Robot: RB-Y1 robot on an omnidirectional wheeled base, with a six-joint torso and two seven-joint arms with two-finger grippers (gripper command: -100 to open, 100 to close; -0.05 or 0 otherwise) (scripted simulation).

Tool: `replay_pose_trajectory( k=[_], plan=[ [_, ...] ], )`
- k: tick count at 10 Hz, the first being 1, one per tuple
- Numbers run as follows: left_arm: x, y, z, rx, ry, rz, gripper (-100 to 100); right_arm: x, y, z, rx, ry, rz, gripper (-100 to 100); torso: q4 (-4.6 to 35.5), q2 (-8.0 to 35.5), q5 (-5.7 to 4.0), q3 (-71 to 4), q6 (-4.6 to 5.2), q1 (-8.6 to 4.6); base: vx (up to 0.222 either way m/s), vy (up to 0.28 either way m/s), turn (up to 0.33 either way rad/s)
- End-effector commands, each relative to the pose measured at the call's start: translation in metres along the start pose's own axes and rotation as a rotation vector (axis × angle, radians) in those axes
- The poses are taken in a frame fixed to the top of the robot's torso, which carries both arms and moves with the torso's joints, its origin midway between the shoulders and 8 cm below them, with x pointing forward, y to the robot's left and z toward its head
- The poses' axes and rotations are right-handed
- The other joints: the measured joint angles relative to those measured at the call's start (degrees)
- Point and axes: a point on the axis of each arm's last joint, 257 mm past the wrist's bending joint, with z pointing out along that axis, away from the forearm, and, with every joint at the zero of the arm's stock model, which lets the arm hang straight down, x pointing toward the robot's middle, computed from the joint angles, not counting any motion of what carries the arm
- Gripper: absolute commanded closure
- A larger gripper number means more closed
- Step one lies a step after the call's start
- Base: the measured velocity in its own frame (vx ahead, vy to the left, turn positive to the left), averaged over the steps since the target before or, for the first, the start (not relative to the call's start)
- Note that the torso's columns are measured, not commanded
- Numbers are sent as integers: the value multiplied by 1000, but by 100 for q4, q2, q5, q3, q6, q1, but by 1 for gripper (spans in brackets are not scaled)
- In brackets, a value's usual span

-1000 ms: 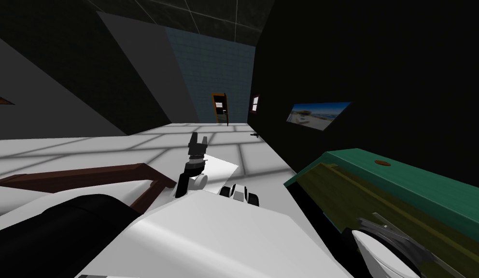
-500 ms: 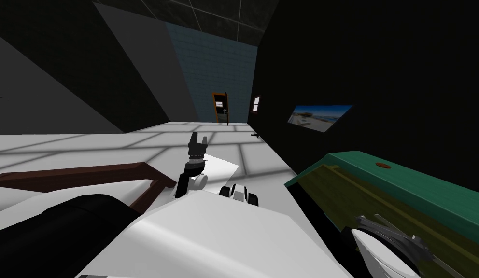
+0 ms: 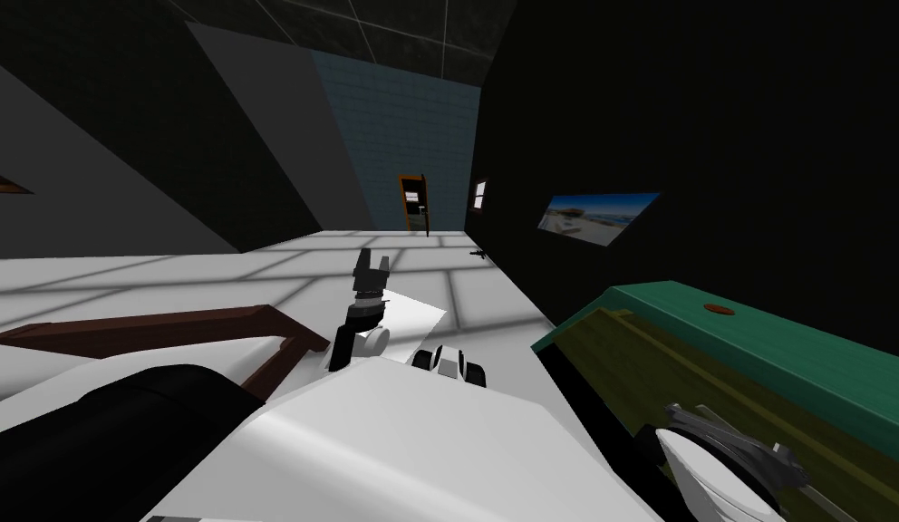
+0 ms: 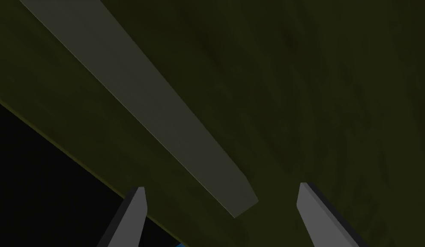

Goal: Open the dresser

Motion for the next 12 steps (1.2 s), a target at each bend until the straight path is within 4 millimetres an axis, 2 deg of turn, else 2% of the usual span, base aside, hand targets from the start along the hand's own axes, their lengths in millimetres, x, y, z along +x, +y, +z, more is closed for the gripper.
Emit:
replay_pose_trajectory(
  k=[1,6,7,9,12],
  plan=[
    [0,0,0,0,0,0,0,-1,0,0,-3,-2,1,100,2,5,1,4,0,1,-33,93,-15],
    [0,0,0,0,0,-1,0,-3,0,1,-8,-7,2,100,1,0,-3,1,0,-13,-38,173,-20],
    [0,0,0,0,0,0,0,-3,0,0,-6,-5,3,-100,-2,-9,-13,-5,-1,-56,33,-61,7],
    [0,0,0,0,0,0,0,-2,1,0,-4,-4,4,-100,-7,-24,-27,-14,-1,-87,51,-153,17],
    [0,0,0,0,0,0,0,-2,1,0,-2,-3,5,-100,4,12,-1,8,0,-9,17,-139,13]
  ],
)
